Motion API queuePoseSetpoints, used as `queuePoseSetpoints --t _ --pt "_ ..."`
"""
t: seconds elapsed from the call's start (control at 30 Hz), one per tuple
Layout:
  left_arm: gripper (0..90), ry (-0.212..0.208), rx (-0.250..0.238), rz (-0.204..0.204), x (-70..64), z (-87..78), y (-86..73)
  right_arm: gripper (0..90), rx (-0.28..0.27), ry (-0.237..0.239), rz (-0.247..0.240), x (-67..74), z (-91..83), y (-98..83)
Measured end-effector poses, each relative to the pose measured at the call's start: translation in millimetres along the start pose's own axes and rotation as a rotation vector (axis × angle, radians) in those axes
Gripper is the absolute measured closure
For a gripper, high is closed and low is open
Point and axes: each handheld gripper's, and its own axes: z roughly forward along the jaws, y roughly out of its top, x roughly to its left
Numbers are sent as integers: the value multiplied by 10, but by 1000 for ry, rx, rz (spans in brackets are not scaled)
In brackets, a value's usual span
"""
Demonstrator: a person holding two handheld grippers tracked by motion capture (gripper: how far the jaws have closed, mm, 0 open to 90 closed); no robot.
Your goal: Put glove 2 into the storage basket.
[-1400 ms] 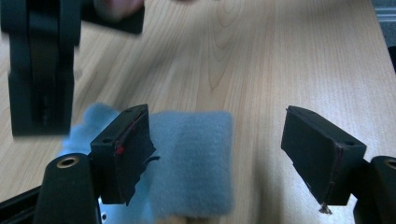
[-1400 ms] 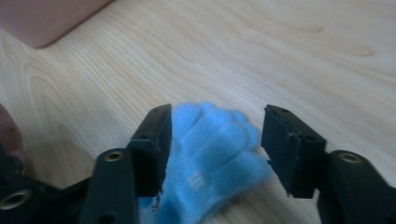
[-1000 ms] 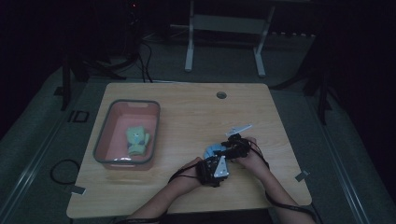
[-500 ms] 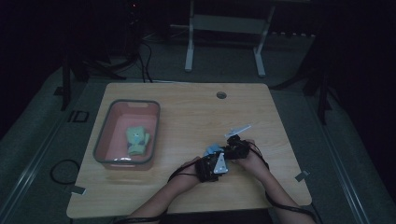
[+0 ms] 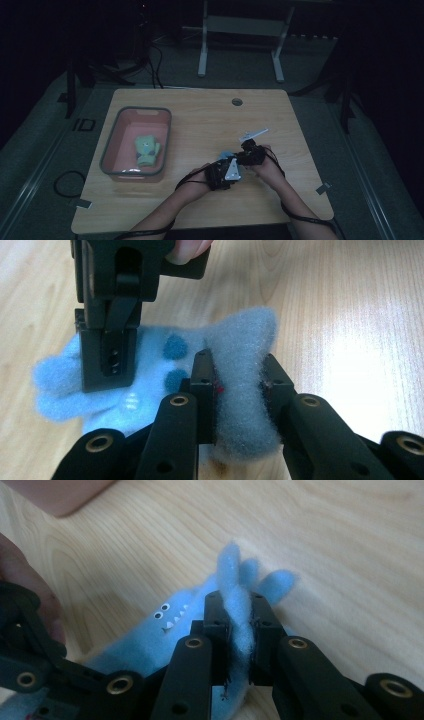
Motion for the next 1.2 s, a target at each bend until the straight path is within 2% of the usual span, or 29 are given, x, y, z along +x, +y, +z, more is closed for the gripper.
queuePoseSetpoints --t 0.13,0.2,0.37,0.63,1.2 --pt "750 11 1 7 28 -77 18 822 -28 5 -4 49 -53 94" --pt "749 22 1 10 65 -161 37 823 -54 27 11 48 -100 161" --pt "750 35 4 22 104 -277 89 823 -69 21 16 67 -140 236" --pt "749 65 20 41 182 -507 139 823 -91 21 -12 178 -213 471" --pt "749 137 57 34 278 -912 20 825 -114 53 -69 451 -118 902"
